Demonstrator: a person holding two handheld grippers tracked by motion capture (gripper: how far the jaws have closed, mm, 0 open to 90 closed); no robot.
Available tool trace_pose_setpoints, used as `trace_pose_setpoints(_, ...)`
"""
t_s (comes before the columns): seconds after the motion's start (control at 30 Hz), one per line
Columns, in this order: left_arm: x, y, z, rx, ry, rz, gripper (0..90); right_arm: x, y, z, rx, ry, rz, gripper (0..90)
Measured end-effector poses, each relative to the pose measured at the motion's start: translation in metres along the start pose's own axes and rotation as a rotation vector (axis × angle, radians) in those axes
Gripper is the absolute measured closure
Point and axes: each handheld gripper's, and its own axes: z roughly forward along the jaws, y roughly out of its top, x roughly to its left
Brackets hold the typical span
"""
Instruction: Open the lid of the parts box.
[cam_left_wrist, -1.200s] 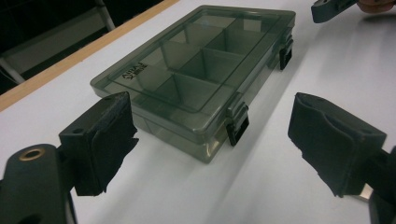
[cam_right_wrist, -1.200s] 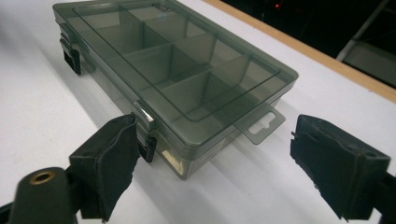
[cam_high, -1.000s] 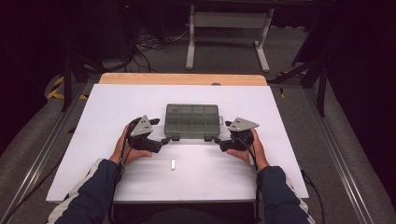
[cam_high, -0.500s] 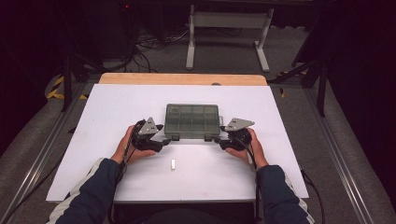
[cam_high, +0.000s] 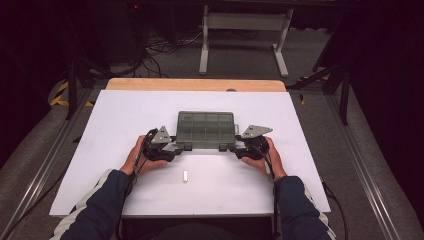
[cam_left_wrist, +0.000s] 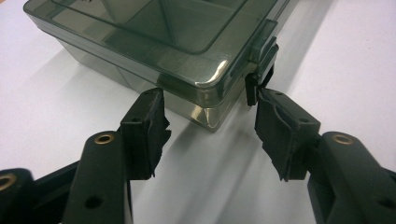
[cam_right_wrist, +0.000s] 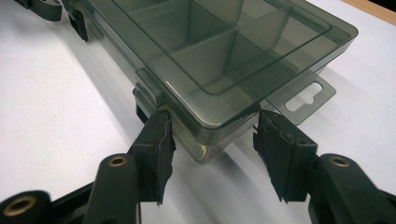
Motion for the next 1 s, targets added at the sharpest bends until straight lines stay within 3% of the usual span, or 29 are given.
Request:
trace_pose_setpoints(0.2,0.0001,0.0003,0.0006,0.008,0.005,-0.002,46.1,-0.0008,-0.0009,0.001,-0.007,0.006,0.013,46.2)
trace_pose_setpoints(0.27,0.0002,0.0003,0.0008,0.011,0.007,-0.002,46.8,-0.0015,-0.0015,0.002,0.001,0.013,0.019,51.4)
trace_pose_setpoints(0.43,0.0003,0.0004,0.0012,0.013,0.008,-0.003,46.9,-0.001,-0.0009,0.0009,-0.011,0.014,0.011,51.3)
trace_pose_setpoints(0.67,0.0002,0.0001,0.0006,0.008,0.008,-0.004,45.2,-0.0018,-0.0019,0.0005,-0.011,0.01,0.024,44.4)
trace_pose_setpoints(0.87,-0.0003,0.0004,0.0012,0.014,0.008,0.002,46.0,-0.0018,-0.0008,-0.0027,-0.043,0.014,0.026,45.3)
trace_pose_setpoints(1.0,0.0,0.0005,0.0012,0.014,0.012,-0.001,47.4,-0.0019,-0.0018,-0.0007,-0.028,0.02,0.03,44.8)
